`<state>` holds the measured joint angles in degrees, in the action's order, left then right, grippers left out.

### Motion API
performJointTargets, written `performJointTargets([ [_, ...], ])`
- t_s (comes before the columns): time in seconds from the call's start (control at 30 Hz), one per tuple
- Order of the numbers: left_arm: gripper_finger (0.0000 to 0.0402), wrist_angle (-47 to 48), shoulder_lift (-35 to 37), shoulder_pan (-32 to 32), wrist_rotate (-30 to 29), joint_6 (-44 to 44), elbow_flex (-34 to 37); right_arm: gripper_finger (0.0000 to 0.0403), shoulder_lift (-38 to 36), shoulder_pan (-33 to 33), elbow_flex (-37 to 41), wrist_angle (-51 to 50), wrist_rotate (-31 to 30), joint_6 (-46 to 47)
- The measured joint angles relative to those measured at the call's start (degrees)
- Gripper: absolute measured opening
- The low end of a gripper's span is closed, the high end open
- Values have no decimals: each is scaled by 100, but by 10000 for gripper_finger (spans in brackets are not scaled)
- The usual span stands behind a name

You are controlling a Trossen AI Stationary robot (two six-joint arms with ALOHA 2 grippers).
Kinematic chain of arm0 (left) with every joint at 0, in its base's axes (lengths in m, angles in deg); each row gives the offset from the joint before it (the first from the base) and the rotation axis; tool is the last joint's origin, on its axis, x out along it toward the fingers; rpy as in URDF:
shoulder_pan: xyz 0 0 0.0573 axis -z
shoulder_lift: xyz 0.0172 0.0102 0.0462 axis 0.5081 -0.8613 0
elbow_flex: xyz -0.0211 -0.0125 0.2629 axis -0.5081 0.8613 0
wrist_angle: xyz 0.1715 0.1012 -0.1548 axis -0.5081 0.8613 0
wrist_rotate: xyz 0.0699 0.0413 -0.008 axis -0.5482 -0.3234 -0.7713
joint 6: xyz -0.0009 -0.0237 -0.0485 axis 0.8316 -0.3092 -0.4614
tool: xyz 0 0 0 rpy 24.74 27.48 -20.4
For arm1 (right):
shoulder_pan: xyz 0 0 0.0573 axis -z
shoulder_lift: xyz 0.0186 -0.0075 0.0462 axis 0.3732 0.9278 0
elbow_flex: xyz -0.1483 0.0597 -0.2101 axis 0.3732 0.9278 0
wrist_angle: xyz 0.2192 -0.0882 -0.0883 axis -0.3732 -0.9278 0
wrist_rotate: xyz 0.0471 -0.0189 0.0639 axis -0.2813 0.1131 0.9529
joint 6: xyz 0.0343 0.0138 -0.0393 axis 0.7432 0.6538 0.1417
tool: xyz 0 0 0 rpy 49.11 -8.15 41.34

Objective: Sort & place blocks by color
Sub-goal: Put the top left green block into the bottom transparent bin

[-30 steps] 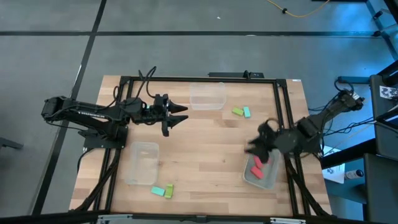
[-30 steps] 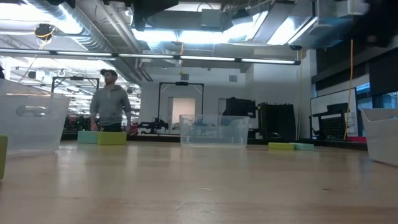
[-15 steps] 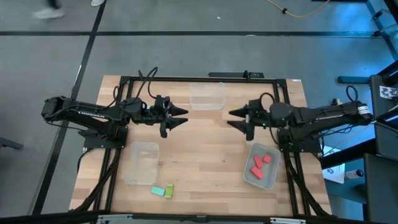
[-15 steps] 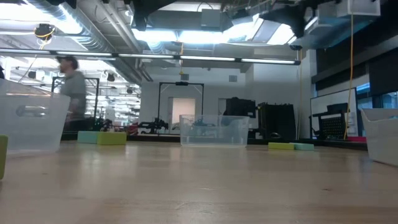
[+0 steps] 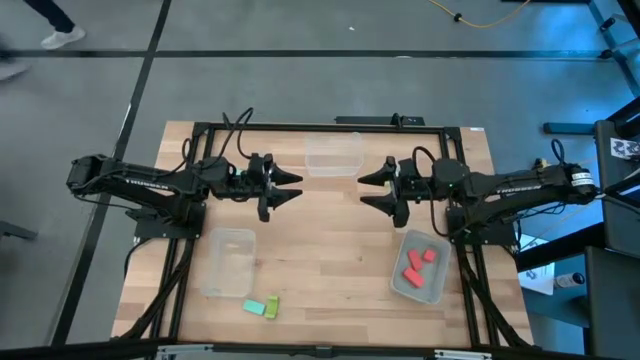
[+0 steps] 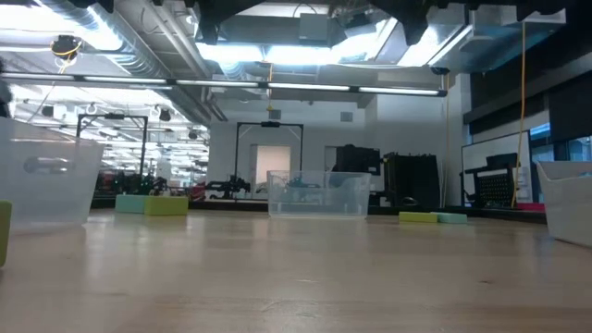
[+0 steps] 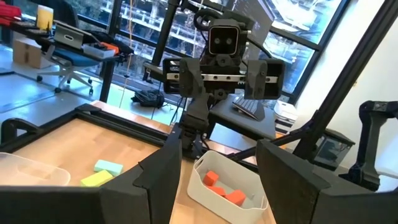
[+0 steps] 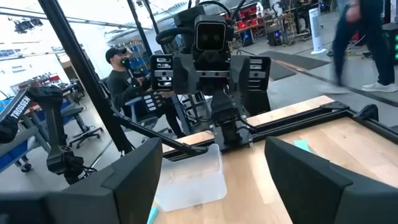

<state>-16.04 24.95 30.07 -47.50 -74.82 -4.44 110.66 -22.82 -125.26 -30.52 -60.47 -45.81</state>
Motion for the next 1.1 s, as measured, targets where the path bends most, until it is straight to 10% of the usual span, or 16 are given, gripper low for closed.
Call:
performJointTargets([
  [0.63, 200, 2, 0, 1, -35, -6, 0, 287, 0, -2, 1, 2, 0, 35],
  [0.77, 200, 207, 0, -125, -786, -362, -47, 287, -1, -2, 1, 2, -2, 39],
  [1.1, 200, 5635, -430, -2189, -32, -1201, -1349, 287, -2, -2, 1, -36, -4, 44],
])
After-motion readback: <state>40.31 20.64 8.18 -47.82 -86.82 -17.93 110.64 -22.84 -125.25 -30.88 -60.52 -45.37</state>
